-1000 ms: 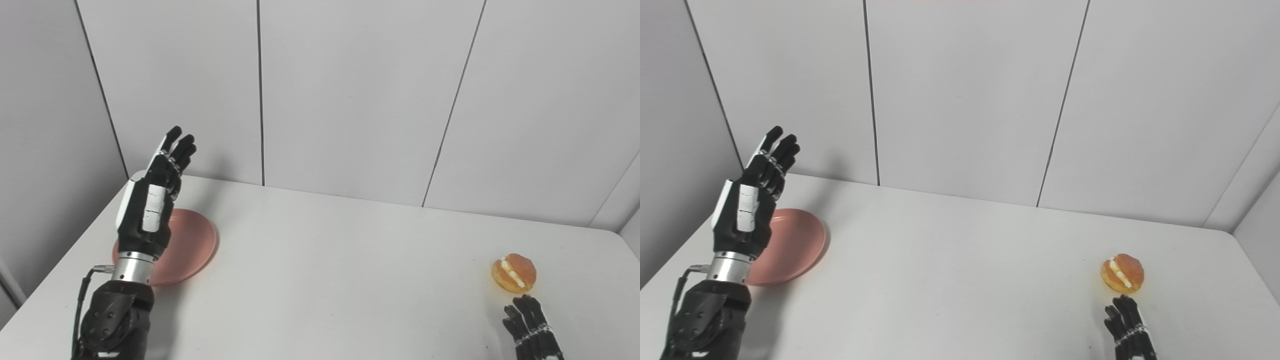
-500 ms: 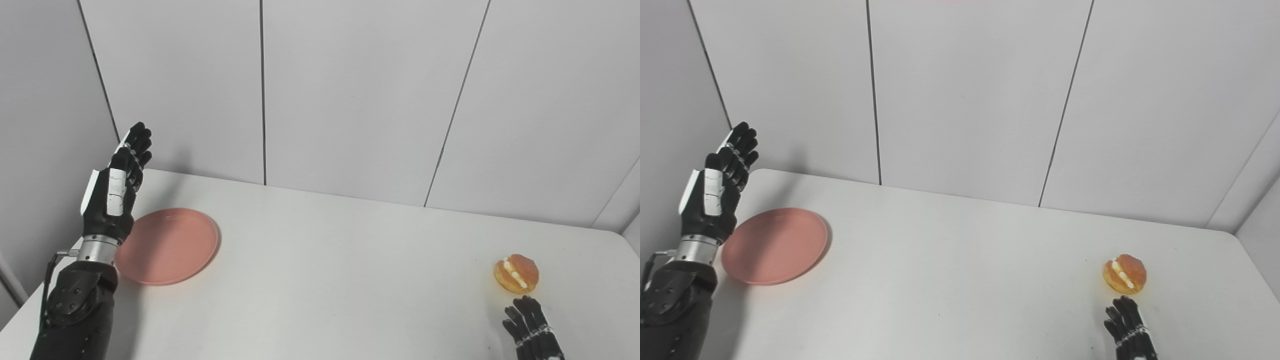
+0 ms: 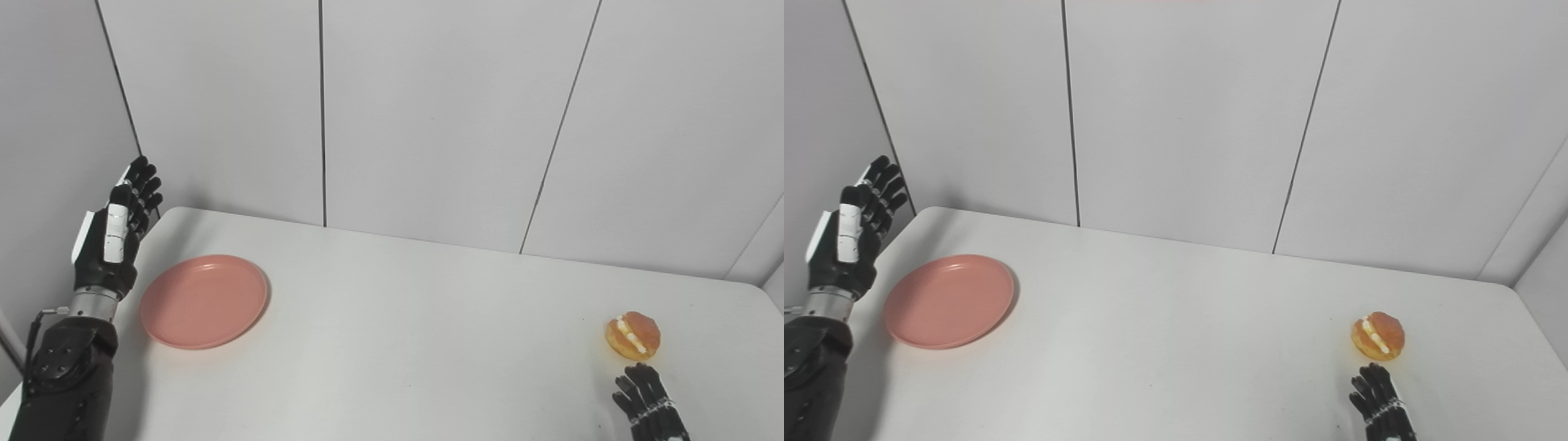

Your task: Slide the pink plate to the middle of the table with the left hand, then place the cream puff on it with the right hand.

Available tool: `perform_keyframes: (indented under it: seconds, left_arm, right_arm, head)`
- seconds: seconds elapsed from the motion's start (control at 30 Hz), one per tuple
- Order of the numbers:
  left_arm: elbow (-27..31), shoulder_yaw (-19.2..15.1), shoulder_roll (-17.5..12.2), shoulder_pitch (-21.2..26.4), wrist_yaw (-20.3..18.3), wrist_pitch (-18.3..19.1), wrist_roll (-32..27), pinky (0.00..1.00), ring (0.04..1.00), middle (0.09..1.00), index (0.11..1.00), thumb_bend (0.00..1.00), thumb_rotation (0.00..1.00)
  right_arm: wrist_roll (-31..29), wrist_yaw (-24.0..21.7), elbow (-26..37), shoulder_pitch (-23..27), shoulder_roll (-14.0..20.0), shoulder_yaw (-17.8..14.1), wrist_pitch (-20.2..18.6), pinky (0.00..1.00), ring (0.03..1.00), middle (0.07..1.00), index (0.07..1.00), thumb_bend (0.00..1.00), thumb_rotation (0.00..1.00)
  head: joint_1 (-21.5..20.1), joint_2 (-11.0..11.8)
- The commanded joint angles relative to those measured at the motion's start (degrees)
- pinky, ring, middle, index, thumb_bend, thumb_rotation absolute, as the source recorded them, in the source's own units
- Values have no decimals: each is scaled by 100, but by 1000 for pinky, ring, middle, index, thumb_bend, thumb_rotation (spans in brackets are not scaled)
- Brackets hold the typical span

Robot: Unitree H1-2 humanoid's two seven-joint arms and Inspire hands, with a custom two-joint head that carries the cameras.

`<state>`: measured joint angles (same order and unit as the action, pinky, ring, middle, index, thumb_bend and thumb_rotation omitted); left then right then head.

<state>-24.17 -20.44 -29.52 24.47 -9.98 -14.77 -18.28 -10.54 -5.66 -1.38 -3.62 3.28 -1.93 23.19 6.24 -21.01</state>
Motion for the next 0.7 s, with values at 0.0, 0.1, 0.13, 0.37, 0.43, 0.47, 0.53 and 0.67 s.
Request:
perform_keyframes:
  seconds: [0.0, 0.1, 0.13, 0.37, 0.43, 0.47, 0.53, 0.67]
  left_arm:
    - [-69, -127, -324, 333, 54, -296, 53, 873, 927, 948, 922, 837, 923]
    - [-286, -190, -332, 347, -24, -383, -54, 861, 911, 940, 914, 866, 873]
    - [-354, -213, -327, 348, -41, -390, -92, 857, 905, 937, 910, 875, 859]
    - [-1020, -318, -301, 448, -135, -665, -167, 735, 822, 864, 841, 987, 726]
    - [-1277, -301, -328, 503, -185, -836, -135, 719, 812, 857, 833, 996, 716]
    - [-1447, -277, -356, 539, -209, -949, -89, 712, 823, 860, 840, 999, 720]
    - [-1770, -256, -403, 620, -227, -1132, -18, 710, 836, 861, 847, 1000, 729]
    - [-2137, -299, -444, 720, -304, -1207, 44, 698, 839, 859, 844, 1000, 739]
  right_arm:
    - [120, 9, -908, -37, 196, -142, 14, 909, 905, 913, 899, 848, 940]
    - [140, 19, -896, -41, 201, -143, 11, 907, 904, 911, 897, 854, 940]
    - [138, 18, -887, -45, 204, -142, -1, 906, 903, 910, 897, 854, 941]
    - [117, 2, -878, -53, 201, -147, -1, 904, 903, 914, 900, 846, 936]
    - [122, 1, -872, -58, 202, -146, 1, 905, 904, 915, 901, 846, 935]
    - [127, 2, -871, -60, 204, -146, 3, 900, 901, 913, 901, 846, 936]
    - [131, 5, -865, -63, 203, -145, 1, 892, 897, 909, 897, 851, 933]
    - [125, 1, -851, -67, 197, -143, -2, 894, 899, 910, 899, 846, 933]
  head:
    - [7, -23]
    - [8, -29]
    - [8, -32]
    - [-7, -44]
    - [-13, -51]
    - [-15, -55]
    - [-21, -63]
    - [-36, -74]
